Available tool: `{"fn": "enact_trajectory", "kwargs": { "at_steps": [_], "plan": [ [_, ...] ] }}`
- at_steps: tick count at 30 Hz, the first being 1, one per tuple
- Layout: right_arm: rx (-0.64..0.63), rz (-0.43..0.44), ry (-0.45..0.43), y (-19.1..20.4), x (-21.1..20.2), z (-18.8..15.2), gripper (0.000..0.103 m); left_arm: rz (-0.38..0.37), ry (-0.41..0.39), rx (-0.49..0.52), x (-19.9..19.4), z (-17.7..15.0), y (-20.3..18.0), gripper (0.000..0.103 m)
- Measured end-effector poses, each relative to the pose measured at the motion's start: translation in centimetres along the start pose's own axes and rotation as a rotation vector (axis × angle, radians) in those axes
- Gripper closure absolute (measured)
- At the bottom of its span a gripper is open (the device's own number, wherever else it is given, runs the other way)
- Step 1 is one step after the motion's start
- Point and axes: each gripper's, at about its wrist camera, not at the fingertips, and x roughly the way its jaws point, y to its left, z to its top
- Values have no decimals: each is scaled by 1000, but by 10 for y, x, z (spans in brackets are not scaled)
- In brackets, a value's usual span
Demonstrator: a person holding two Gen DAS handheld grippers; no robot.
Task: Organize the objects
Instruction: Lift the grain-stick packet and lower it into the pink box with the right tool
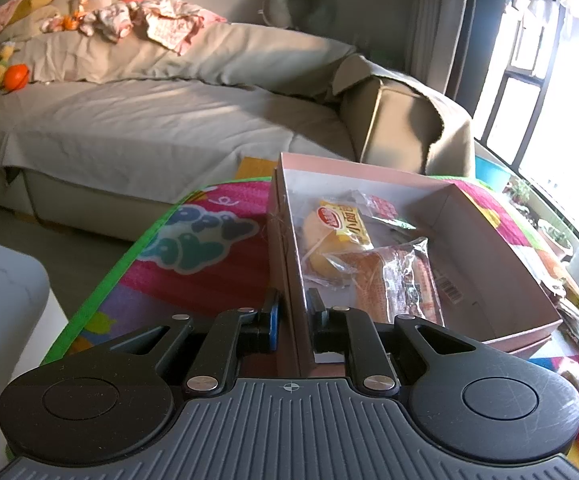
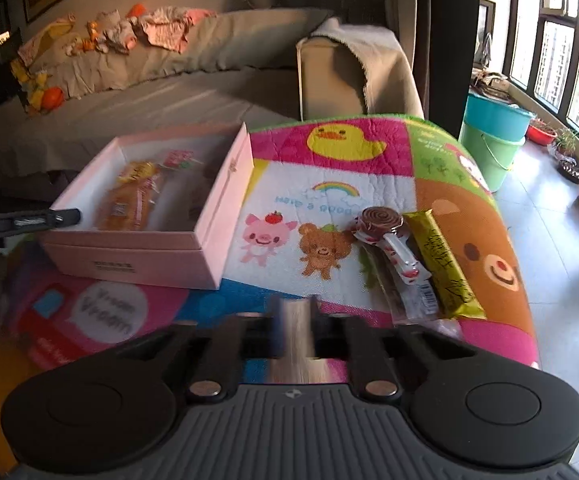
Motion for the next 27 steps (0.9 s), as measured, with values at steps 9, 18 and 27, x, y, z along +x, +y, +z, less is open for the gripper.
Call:
{"fn": "enact_trajectory", "kwargs": {
  "at_steps": [9,18,27],
  "plan": [
    [-4,-56,37,-7,-3,-13,87,0,0,0,1,0,0,87],
    [-12,-44,98,-1,38,-28,58,0,0,2,0,0,1,87],
    [-11,25,150,9,40,-37,75,1,-2,3,0,-2,2,87]
  ]
}}
